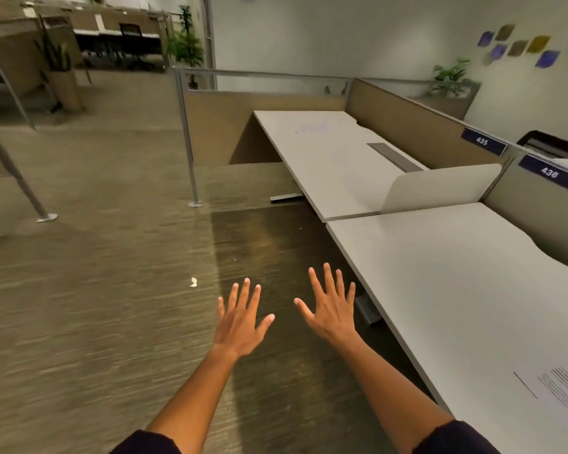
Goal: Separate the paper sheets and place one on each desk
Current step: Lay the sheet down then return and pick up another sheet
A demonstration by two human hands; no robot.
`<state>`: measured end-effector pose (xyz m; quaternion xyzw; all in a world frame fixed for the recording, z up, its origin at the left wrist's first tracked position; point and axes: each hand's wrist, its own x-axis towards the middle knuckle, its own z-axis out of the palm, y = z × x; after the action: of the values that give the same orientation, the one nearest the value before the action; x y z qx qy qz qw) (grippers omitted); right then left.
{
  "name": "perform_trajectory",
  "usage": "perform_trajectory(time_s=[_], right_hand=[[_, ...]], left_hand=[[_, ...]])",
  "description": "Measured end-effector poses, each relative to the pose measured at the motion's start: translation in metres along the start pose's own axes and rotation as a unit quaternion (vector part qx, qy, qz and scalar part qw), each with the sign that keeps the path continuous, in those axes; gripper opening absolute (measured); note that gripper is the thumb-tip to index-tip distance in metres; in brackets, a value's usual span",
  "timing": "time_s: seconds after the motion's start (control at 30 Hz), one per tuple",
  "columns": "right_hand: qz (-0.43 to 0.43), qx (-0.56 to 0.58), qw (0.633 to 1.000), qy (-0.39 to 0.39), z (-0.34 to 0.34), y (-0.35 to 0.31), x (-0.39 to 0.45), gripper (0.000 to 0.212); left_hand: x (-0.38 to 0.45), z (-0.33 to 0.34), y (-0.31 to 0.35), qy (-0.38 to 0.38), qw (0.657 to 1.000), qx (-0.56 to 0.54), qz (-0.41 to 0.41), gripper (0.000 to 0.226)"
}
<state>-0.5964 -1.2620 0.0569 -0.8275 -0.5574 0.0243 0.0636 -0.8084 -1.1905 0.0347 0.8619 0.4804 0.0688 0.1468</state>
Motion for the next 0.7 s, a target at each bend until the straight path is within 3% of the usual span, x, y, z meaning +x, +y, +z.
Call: perform_trajectory(time_s=[0.3, 0.7], right_hand=[[0.058, 0.021, 0.998, 0.022, -0.007, -0.057, 0.203, 0.083], [0.057, 0.02, 0.998, 0.007, 0.031, -0.075, 0.506, 0.084]], left_hand=[[0.204, -0.068, -0.084, 0.016, 0.999, 0.011, 0.038, 0.079], [0.482, -0.084, -0.175, -0.003, 0.999, 0.043, 0.026, 0.078]])
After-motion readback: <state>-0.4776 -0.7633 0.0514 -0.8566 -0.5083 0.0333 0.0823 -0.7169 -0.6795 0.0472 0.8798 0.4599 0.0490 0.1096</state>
